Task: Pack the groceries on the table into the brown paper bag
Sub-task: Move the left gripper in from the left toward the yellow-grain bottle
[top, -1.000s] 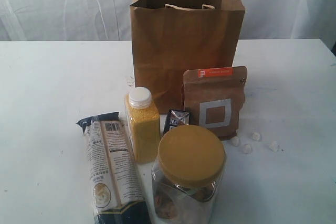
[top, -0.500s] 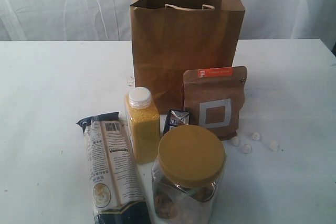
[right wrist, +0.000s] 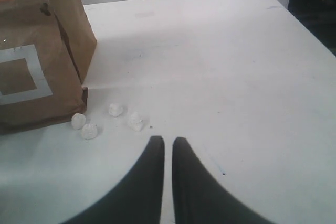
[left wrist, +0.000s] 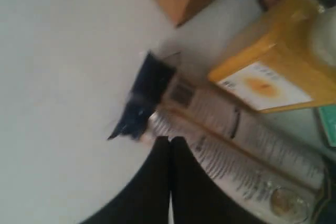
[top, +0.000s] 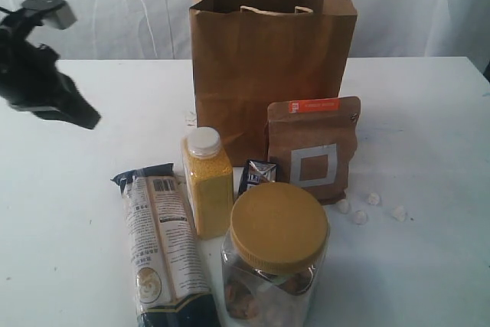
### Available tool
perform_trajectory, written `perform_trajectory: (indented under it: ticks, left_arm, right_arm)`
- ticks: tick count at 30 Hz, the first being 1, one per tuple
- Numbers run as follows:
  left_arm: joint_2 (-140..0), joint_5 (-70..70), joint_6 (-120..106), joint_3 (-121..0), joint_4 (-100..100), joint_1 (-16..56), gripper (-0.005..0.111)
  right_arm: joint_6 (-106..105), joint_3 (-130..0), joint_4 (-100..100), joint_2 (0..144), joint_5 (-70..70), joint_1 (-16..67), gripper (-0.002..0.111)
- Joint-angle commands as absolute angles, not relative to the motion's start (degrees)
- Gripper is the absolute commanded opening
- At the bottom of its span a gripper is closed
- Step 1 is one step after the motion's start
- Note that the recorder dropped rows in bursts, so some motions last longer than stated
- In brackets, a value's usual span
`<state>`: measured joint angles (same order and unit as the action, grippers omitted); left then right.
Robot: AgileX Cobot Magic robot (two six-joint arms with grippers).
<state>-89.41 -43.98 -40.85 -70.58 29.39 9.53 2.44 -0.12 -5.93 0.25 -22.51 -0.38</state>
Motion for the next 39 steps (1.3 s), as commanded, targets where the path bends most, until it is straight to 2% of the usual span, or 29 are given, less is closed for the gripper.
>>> perform_trajectory:
  ticks: [1,4,6,12,26,32,39]
  left_arm:
    - [-88.3,-39.0,-30.6,-70.8,21.4,23.5,0.000]
    - [-87.8,-35.1,-6.8,-70.8,4.9,31.1,0.000]
    - [-87.4,-33.6,8.2,-70.8,-4.4,33.6,0.000]
    - [-87.4,-29.6,30.2,-70.8,-10.3,35.3,0.000]
    - [-87.4,-21.0,29.8,-70.8,-17.4,35.3,0.000]
    - [-87.4,-14.9,33.3,-70.8,-8.3,35.5,0.000]
    - [-88.0,-14.5,32.7,-70.8,-8.5,35.5,0.000]
  right_arm:
    - [2.1,0.0,-6.0,0.0,-22.6,-0.4,0.006]
    - [2.1,0.0,-6.0,0.0,-22.6,-0.4,0.006]
    - [2.1,0.0,-6.0,0.0,-22.6,-0.4,0.006]
    - [2.1,0.0,-6.0,0.0,-22.6,-0.4,0.006]
    - [2.1,0.0,-6.0,0.0,-22.6,-0.4,0.006]
    - [2.1,0.0,-6.0,0.0,-22.6,-0.4,0.006]
    - [2.1,0.0,-6.0,0.0,-22.6,-0.4,0.006]
